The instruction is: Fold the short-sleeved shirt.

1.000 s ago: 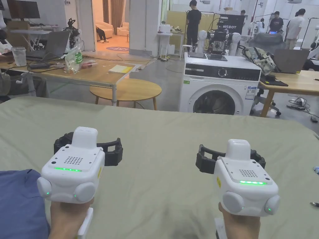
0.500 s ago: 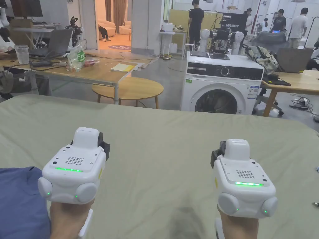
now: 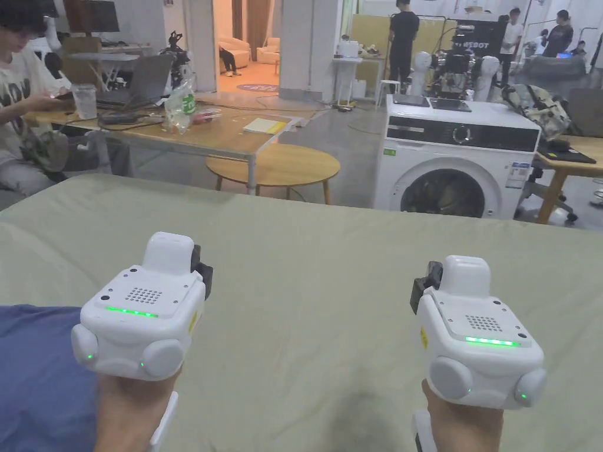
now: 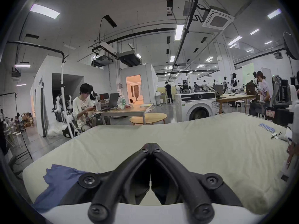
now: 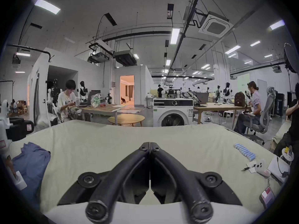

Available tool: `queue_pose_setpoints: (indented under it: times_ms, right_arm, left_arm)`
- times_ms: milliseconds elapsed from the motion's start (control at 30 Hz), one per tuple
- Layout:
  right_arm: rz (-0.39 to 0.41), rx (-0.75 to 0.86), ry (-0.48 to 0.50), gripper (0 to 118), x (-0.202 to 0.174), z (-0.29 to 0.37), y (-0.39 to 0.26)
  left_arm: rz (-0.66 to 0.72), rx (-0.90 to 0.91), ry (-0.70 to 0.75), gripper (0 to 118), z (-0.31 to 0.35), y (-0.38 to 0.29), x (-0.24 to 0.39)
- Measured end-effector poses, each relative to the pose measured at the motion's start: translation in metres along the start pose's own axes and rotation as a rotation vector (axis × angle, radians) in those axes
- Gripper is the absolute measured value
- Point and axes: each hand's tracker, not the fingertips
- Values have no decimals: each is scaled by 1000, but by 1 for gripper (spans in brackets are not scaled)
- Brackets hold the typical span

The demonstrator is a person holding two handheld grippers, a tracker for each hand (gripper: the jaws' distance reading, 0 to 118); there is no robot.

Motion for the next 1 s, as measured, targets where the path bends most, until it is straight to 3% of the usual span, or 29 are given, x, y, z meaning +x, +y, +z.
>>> queue_pose_setpoints:
  times_ms: [267,467,667,700,733,767,1000]
  right_arm:
    - [2,-17,189,0,-103,-8,0]
    - [18,-71,304,0,-158,-10,-10]
    - [68,-93,359,0,-175,-6,-22]
    - [75,-97,365,0,-176,-6,-25]
    - [81,-99,368,0,-175,-6,-27]
    - [89,-106,368,0,-175,-8,-29]
    - [118,-125,342,0,-158,-13,-37]
  left_arm:
    - [46,-91,230,0,44,-3,-96]
    - [161,-378,237,0,56,-17,-168]
    - [263,-677,169,0,46,-53,-221]
    - [279,-705,151,11,41,-59,-228]
    - [325,-752,111,37,36,-65,-236]
    - [378,-810,91,79,28,-72,-244]
    - [388,-914,98,76,-8,-110,-241]
